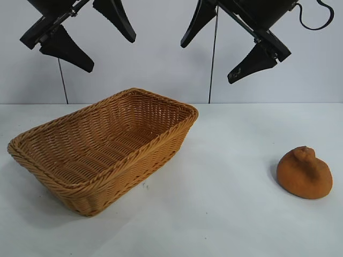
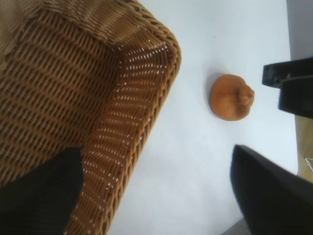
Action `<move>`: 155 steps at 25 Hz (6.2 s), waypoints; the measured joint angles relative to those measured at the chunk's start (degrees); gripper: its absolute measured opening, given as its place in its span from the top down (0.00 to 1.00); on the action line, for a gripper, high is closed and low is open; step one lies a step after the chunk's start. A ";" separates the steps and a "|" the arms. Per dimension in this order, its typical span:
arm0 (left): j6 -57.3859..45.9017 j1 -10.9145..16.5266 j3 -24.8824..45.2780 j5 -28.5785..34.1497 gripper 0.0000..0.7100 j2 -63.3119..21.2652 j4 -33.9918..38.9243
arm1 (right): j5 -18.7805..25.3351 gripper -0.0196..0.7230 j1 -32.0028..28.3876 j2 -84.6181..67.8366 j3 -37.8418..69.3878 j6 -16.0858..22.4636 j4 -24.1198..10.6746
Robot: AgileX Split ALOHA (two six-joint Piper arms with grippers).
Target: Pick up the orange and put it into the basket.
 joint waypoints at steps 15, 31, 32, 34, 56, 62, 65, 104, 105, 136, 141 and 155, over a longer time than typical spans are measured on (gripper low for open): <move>0.00 0.00 0.00 0.00 0.17 0.00 0.00 | -0.04 0.04 0.00 0.00 0.00 0.00 0.10; 0.00 0.00 0.00 -0.45 0.17 0.00 0.00 | -0.04 0.04 0.00 0.00 0.00 0.00 0.22; 0.00 0.00 0.00 -0.68 0.17 0.00 0.00 | -0.04 0.04 0.00 0.00 0.00 0.00 0.22; 0.00 0.16 0.00 -0.83 0.17 0.00 0.00 | -0.04 0.04 0.00 0.00 0.00 0.00 0.22; -29.49 6.48 21.32 -5.84 0.17 -16.41 14.21 | -0.04 0.04 0.00 0.00 0.00 0.00 0.45; -35.93 6.48 29.22 -11.33 0.17 -16.22 14.34 | -0.04 0.04 0.00 0.00 0.00 0.00 0.45; -37.06 6.48 31.25 -12.62 0.17 -14.82 14.34 | -0.04 0.04 0.00 0.00 0.00 0.00 0.51; -30.60 4.05 32.45 -19.68 0.88 1.30 7.33 | 1.00 0.04 0.00 0.00 0.00 0.00 1.14; -28.02 4.73 30.65 -18.20 0.88 1.30 7.58 | 1.15 0.04 0.00 0.00 0.00 0.00 1.14; -10.16 1.10 -1.08 6.99 0.83 19.47 15.96 | 3.12 0.04 0.00 0.00 0.00 0.00 1.27; -10.35 1.10 -1.08 6.99 0.31 19.47 15.19 | 3.26 0.04 0.00 0.00 0.00 0.00 1.27; -10.24 2.33 -1.71 7.83 0.10 3.75 28.51 | 4.21 0.04 0.00 0.00 0.00 0.00 1.27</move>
